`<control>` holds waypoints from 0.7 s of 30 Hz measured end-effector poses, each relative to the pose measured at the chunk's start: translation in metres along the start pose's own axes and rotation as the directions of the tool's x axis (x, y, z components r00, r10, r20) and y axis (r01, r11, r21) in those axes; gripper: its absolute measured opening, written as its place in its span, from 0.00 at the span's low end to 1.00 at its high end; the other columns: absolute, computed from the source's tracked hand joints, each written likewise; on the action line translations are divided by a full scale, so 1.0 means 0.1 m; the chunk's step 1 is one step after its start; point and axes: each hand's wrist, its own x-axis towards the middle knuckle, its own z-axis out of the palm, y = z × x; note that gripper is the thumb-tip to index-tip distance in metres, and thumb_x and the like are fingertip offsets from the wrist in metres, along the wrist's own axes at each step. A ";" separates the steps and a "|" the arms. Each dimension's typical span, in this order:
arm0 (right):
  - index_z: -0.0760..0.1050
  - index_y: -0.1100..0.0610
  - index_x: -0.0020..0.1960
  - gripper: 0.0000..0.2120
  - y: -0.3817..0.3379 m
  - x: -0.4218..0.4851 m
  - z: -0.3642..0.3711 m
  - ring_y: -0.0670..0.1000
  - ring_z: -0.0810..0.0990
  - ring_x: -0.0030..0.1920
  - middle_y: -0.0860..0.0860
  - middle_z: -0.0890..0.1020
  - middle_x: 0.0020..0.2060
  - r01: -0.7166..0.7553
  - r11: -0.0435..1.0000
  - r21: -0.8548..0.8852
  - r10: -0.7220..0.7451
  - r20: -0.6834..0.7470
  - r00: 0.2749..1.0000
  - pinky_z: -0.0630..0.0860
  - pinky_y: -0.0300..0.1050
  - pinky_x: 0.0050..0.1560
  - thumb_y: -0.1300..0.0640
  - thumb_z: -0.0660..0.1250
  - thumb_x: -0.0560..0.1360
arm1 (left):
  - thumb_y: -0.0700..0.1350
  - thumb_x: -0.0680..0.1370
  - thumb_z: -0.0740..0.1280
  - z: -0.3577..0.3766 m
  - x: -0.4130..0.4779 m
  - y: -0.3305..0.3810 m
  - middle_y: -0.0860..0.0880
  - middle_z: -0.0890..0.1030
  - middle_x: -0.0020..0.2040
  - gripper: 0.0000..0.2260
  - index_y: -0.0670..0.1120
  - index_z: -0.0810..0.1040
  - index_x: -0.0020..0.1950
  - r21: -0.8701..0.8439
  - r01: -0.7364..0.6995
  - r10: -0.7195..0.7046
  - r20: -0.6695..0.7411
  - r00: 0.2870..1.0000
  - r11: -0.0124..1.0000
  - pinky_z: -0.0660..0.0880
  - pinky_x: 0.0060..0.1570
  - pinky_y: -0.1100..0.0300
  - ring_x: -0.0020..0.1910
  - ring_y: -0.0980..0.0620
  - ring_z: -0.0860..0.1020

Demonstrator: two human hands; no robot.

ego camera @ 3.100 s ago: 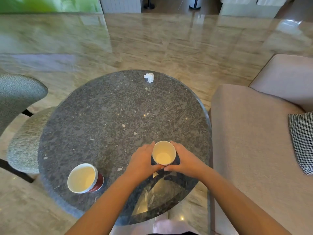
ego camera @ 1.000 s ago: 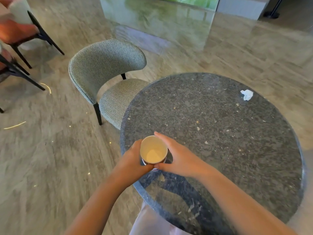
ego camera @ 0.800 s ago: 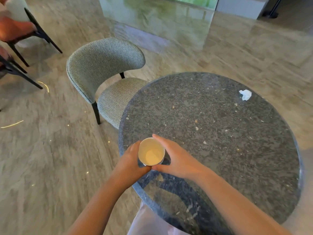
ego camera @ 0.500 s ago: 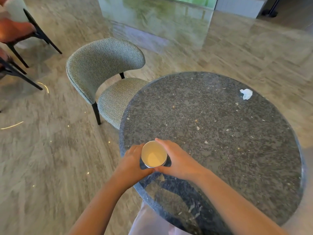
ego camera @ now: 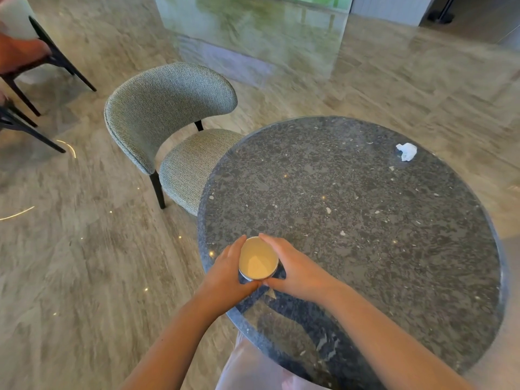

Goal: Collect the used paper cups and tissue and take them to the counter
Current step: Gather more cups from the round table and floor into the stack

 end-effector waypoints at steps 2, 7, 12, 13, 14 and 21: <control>0.46 0.41 0.73 0.40 0.00 0.00 0.00 0.47 0.63 0.70 0.41 0.56 0.73 0.002 1.000 0.003 -0.002 0.002 1.000 0.65 0.43 0.64 0.50 0.69 0.72 | 0.57 0.68 0.73 0.01 0.01 -0.02 0.51 0.60 0.74 0.45 0.51 0.49 0.75 -0.005 -0.002 0.002 0.003 1.000 1.000 0.58 0.62 0.63 0.72 0.53 0.60; 0.43 0.41 0.73 0.43 0.00 0.01 0.02 0.47 0.61 0.71 0.42 0.55 0.74 -0.010 1.000 0.018 0.011 -0.004 1.000 0.64 0.46 0.66 0.49 0.70 0.71 | 0.57 0.68 0.72 0.03 0.03 -0.07 0.53 0.58 0.75 0.48 0.54 0.41 0.75 -0.020 -0.003 0.004 0.031 1.000 1.000 0.61 0.65 0.59 0.73 0.52 0.59; 0.42 0.45 0.74 0.48 0.10 0.05 0.13 0.45 0.58 0.72 0.42 0.57 0.73 -0.108 0.982 0.152 0.112 -0.018 0.994 0.59 0.37 0.65 0.48 0.73 0.68 | 0.53 0.64 0.77 0.09 0.06 -0.18 0.61 0.64 0.64 0.52 0.52 0.43 0.76 -0.223 0.147 -0.136 0.065 0.989 0.964 0.66 0.58 0.62 0.62 0.62 0.67; 0.46 0.45 0.74 0.46 0.12 0.06 0.16 0.45 0.61 0.71 0.42 0.62 0.70 -0.125 0.971 0.201 0.131 -0.013 0.991 0.61 0.33 0.62 0.48 0.73 0.68 | 0.50 0.64 0.77 0.11 0.06 -0.20 0.61 0.66 0.64 0.49 0.53 0.48 0.75 -0.261 0.163 -0.149 0.075 0.986 0.952 0.68 0.58 0.61 0.63 0.61 0.68; 0.51 0.44 0.72 0.42 0.13 0.07 0.19 0.45 0.64 0.69 0.40 0.66 0.65 -0.130 0.963 0.238 0.136 -0.012 0.991 0.64 0.32 0.59 0.49 0.74 0.67 | 0.48 0.65 0.77 0.13 0.07 -0.22 0.60 0.69 0.64 0.44 0.56 0.55 0.73 -0.282 0.165 -0.151 0.070 0.986 0.945 0.69 0.59 0.59 0.63 0.58 0.70; 0.60 0.34 0.59 0.34 -0.10 0.19 0.21 0.37 0.71 0.60 0.34 0.72 0.57 -0.078 0.951 0.298 0.094 -0.040 0.995 0.69 0.32 0.55 0.50 0.76 0.63 | 0.49 0.59 0.76 -0.11 -0.03 -0.24 0.69 0.74 0.52 0.32 0.71 0.65 0.55 -0.361 0.121 -0.140 -0.027 0.990 0.925 0.69 0.49 0.71 0.54 0.67 0.73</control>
